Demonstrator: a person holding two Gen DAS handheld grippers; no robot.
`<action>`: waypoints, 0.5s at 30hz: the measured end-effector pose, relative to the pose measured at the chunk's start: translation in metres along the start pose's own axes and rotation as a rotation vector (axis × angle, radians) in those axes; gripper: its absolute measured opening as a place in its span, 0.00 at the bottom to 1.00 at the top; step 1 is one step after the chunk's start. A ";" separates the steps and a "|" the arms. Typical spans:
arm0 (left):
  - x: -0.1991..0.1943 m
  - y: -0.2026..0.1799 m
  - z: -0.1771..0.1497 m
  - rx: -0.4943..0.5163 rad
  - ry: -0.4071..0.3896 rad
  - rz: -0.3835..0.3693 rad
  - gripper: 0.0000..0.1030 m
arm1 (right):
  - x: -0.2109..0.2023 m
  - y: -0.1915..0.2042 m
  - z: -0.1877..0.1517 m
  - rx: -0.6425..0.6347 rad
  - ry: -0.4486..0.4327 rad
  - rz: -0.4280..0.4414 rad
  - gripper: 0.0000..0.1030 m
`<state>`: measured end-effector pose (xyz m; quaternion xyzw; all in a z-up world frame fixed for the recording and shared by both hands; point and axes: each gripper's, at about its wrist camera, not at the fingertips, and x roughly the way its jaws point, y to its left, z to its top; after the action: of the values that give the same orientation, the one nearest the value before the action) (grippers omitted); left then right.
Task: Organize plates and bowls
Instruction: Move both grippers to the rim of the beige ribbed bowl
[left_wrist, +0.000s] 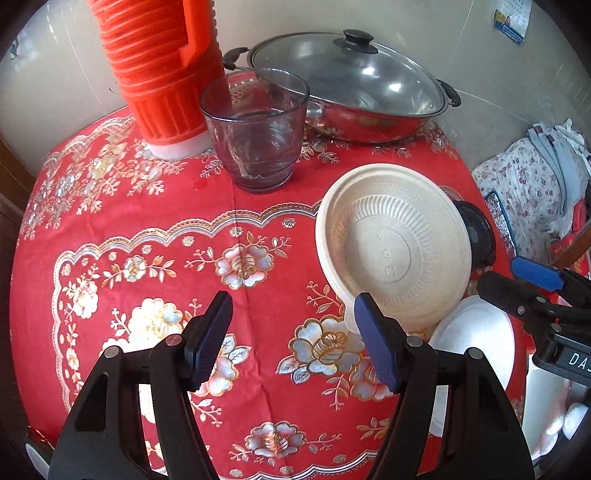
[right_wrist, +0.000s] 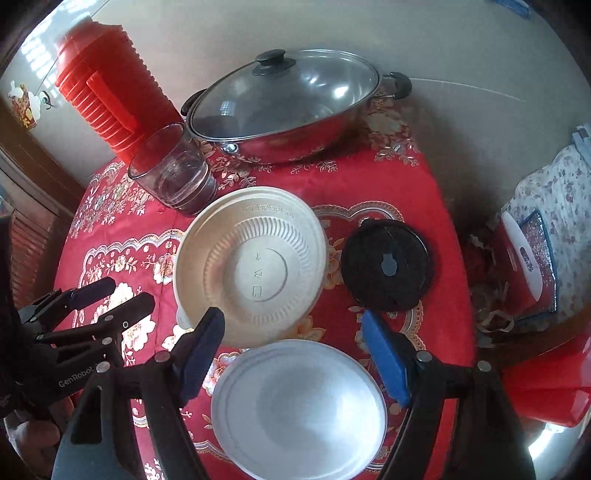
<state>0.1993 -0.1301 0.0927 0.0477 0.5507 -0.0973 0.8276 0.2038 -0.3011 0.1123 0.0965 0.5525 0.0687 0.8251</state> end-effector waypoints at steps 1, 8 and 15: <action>0.003 0.000 0.001 -0.003 0.002 -0.003 0.67 | 0.002 -0.001 0.001 0.003 0.003 -0.001 0.75; 0.024 -0.003 0.006 -0.004 0.028 -0.006 0.67 | 0.012 -0.014 0.010 0.028 0.014 0.001 0.75; 0.036 0.000 0.013 -0.025 0.040 -0.010 0.67 | 0.021 -0.014 0.018 0.007 0.032 0.005 0.75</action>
<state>0.2247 -0.1368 0.0650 0.0368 0.5683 -0.0935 0.8166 0.2284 -0.3117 0.0966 0.0996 0.5656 0.0706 0.8156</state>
